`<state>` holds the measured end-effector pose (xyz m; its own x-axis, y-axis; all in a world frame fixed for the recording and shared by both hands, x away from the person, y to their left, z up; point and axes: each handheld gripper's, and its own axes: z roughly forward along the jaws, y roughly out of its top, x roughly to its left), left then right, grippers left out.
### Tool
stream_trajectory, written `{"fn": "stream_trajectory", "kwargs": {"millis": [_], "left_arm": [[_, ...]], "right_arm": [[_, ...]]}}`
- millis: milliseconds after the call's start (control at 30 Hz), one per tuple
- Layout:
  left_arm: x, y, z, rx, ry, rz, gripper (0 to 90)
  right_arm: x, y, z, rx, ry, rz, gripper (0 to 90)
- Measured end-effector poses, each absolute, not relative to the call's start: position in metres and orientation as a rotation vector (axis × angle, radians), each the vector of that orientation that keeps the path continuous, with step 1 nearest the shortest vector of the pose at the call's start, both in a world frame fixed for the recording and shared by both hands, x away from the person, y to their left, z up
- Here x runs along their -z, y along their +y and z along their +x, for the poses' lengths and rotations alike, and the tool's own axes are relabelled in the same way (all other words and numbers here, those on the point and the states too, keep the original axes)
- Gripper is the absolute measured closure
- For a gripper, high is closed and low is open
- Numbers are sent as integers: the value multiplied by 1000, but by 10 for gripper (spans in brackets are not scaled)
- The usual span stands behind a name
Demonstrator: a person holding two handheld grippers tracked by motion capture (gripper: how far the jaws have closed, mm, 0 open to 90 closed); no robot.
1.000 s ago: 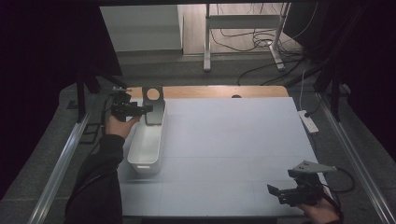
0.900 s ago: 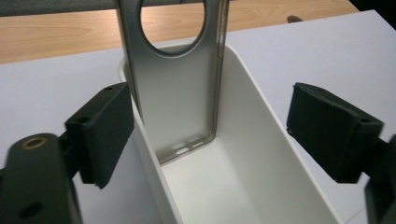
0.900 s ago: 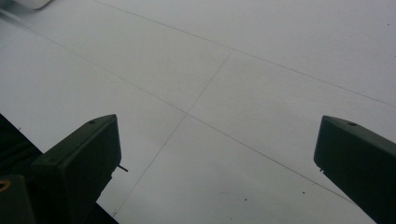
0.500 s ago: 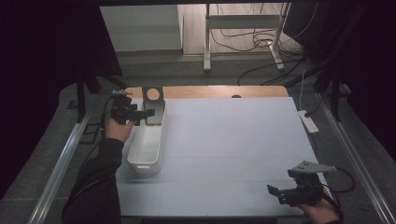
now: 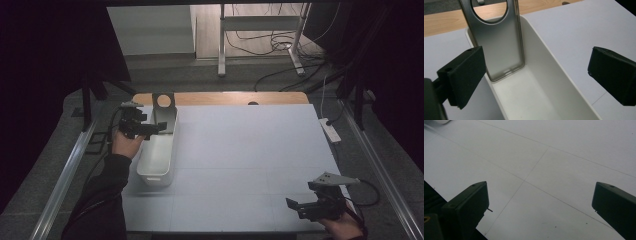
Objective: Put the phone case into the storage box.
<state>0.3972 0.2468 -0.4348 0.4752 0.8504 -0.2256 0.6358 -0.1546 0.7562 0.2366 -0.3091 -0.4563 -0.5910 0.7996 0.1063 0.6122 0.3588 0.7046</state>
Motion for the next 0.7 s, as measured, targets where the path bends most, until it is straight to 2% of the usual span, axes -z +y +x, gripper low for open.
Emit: {"fn": "stream_trajectory", "kwargs": {"millis": [700], "left_arm": [[435,232,373,-342,1160,1910,15]], "right_arm": [[456,-309,236,-1059,2368,1260,11]]}}
